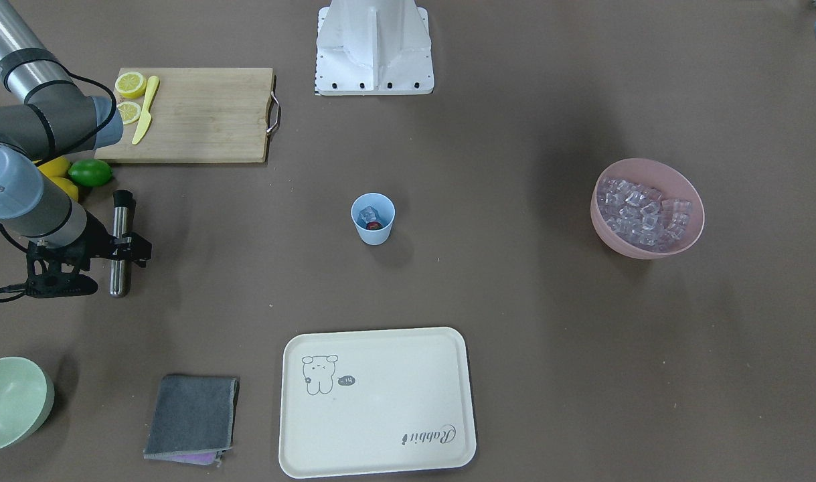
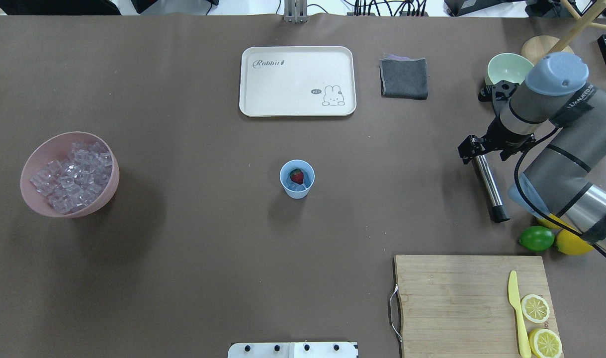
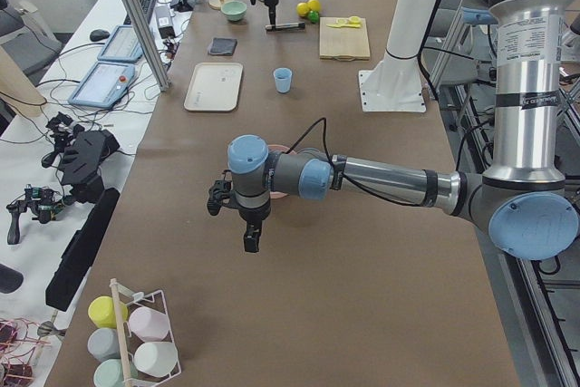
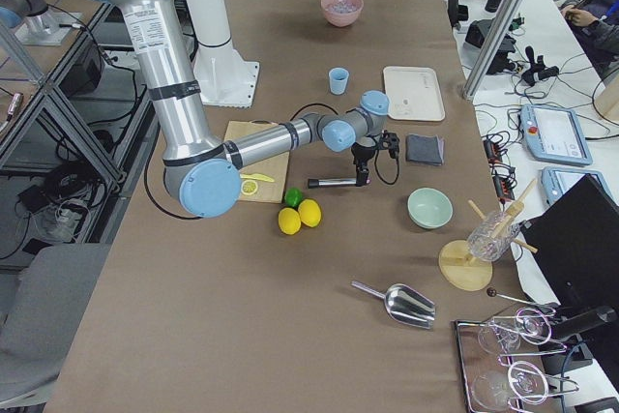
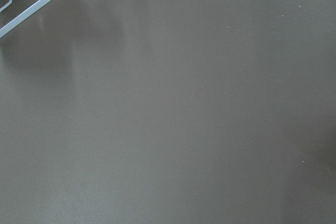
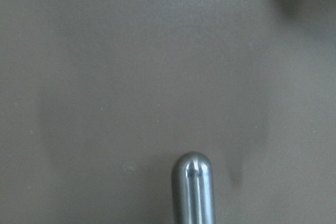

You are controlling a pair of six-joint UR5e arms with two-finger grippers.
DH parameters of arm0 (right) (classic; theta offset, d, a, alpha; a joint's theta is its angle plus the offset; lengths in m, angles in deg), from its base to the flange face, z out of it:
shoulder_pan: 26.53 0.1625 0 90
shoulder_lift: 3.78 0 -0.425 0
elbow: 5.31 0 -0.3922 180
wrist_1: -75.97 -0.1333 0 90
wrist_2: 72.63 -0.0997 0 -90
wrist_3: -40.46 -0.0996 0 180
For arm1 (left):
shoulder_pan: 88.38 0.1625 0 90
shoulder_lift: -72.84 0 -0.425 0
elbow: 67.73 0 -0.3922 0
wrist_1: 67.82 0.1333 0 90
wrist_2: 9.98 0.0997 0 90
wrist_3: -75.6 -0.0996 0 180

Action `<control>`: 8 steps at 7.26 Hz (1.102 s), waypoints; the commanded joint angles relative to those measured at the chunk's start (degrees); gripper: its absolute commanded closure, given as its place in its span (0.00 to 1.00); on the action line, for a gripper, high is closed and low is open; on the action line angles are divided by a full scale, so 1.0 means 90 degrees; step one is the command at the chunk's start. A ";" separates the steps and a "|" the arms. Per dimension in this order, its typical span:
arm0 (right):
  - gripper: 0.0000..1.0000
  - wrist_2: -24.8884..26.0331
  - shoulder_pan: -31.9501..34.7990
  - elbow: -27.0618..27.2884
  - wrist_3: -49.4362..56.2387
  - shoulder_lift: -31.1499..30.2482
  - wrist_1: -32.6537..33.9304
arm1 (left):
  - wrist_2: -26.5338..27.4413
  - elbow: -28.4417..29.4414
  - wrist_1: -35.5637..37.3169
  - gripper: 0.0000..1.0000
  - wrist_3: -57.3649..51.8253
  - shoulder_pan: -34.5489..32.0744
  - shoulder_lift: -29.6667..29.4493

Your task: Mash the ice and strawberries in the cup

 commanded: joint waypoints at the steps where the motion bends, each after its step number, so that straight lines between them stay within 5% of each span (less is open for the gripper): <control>1: 0.00 -0.0023 0.0380 0.0000 0.0091 0.0133 0.0018 | -0.0015 -0.0003 0.0021 0.02 0.0035 0.0000 0.0034; 4: 0.00 -0.0092 0.1278 -0.0019 0.1571 -0.0002 0.0115 | -0.0842 0.0104 0.0050 0.02 0.0054 -0.0252 0.0063; 8: 0.00 -0.0102 0.2928 0.0030 0.3507 -0.0762 0.0741 | -0.0816 0.0349 0.0031 0.02 0.0035 -0.1182 0.0483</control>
